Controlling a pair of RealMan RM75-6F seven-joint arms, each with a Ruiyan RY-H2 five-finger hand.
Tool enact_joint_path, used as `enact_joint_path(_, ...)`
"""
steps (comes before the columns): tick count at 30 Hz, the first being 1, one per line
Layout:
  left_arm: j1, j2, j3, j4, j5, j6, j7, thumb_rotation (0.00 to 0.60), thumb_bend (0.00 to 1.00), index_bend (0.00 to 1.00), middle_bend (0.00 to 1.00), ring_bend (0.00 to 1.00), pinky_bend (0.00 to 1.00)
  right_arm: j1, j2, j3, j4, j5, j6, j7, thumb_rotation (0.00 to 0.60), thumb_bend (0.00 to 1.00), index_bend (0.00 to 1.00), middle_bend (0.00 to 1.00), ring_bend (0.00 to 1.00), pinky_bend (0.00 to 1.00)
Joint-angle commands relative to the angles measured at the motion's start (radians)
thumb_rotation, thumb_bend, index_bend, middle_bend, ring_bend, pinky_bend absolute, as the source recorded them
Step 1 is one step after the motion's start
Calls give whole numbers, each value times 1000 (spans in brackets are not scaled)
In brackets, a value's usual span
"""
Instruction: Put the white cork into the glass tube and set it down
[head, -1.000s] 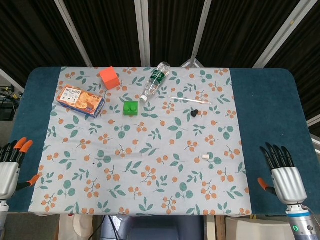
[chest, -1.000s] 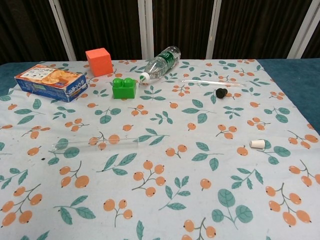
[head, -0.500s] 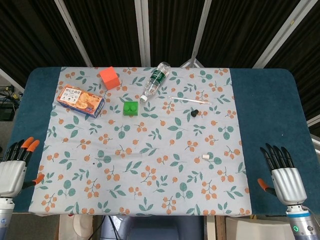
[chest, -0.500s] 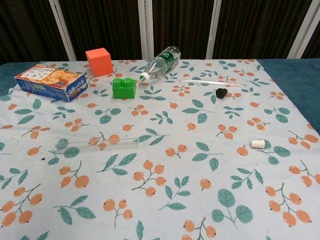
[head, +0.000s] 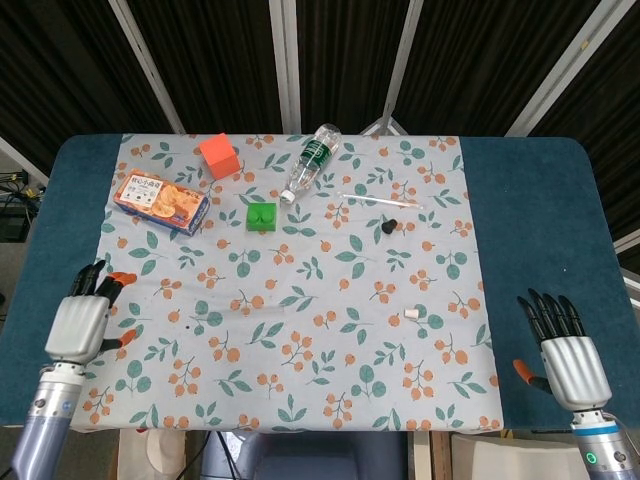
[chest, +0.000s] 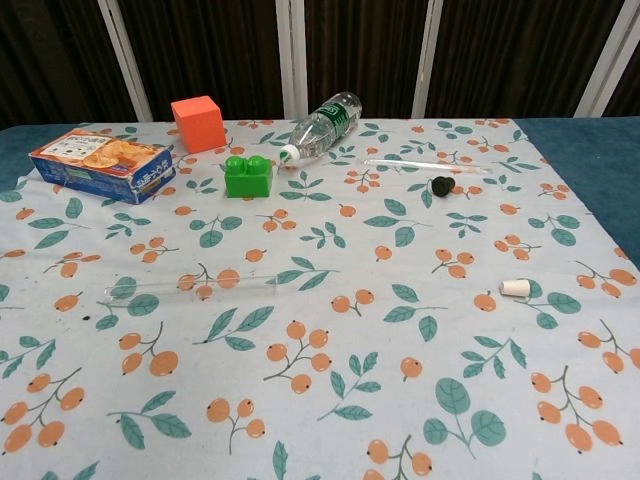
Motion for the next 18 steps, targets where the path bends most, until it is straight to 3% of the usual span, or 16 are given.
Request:
enact_joint_path(1, -82, -113, -53, 25, -108, -49, 133, 600, 206, 246, 263, 0, 0, 1, 2, 1, -2, 2, -2, 0, 600, 250, 0, 0, 0, 0)
enact_joint_path(18, -201, -355, -66, 133, -274, -49, 339, 600, 296, 398, 334, 0, 0, 1, 20, 0, -6, 10, -9, 27, 600, 250, 0, 0, 0, 0)
